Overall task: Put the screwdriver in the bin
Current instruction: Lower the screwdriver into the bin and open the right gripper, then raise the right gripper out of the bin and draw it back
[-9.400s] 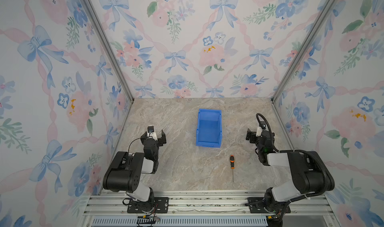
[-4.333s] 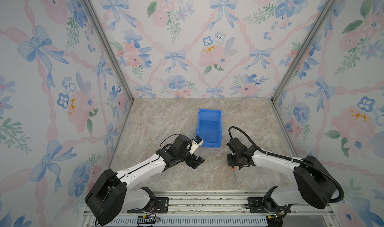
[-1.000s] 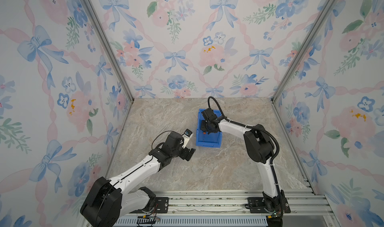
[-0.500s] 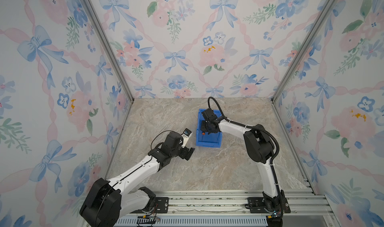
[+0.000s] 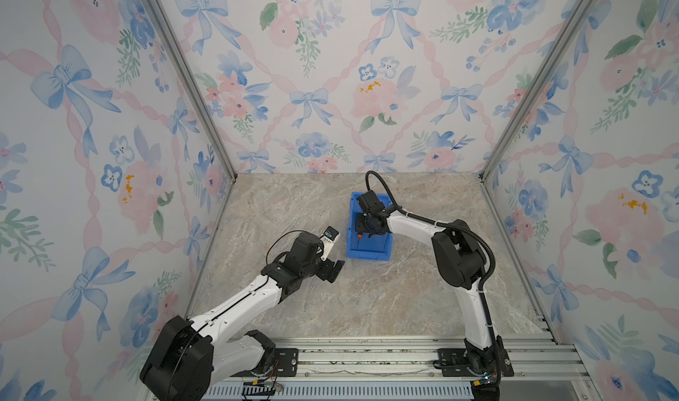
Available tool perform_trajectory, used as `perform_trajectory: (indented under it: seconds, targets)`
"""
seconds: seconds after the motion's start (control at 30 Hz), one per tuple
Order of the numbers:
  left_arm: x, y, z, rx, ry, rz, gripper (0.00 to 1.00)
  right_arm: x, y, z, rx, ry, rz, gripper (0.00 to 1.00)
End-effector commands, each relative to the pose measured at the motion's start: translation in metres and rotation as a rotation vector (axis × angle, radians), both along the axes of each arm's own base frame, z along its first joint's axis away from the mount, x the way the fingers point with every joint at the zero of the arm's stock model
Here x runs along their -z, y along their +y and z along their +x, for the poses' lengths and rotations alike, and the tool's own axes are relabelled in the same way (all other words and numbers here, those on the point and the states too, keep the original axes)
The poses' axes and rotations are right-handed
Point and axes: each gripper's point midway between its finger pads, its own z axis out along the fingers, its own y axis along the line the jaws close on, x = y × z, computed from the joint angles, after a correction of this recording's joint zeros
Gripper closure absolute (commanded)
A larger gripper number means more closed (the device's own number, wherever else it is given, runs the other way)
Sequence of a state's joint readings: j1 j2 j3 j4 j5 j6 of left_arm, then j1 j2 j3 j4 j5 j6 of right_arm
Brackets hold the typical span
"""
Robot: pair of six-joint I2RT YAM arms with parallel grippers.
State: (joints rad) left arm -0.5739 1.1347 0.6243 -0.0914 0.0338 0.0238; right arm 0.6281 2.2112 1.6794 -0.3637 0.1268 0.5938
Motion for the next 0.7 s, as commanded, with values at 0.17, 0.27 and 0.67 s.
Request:
perform_trajectory:
  seconds: [0.17,0.27,0.67]
  targets:
    - [-0.011,0.002,-0.001,0.002,-0.035,-0.026,0.02,-0.057,-0.003,-0.005,-0.05,-0.093,0.005,0.39]
    - [-0.015,0.002,-0.002,0.001,-0.046,-0.031,0.02,-0.075,-0.008,-0.011,-0.062,-0.126,-0.003,0.35]
    - [-0.029,-0.001,-0.001,0.004,-0.066,-0.068,0.02,-0.139,-0.037,-0.051,-0.108,-0.28,-0.089,0.24]
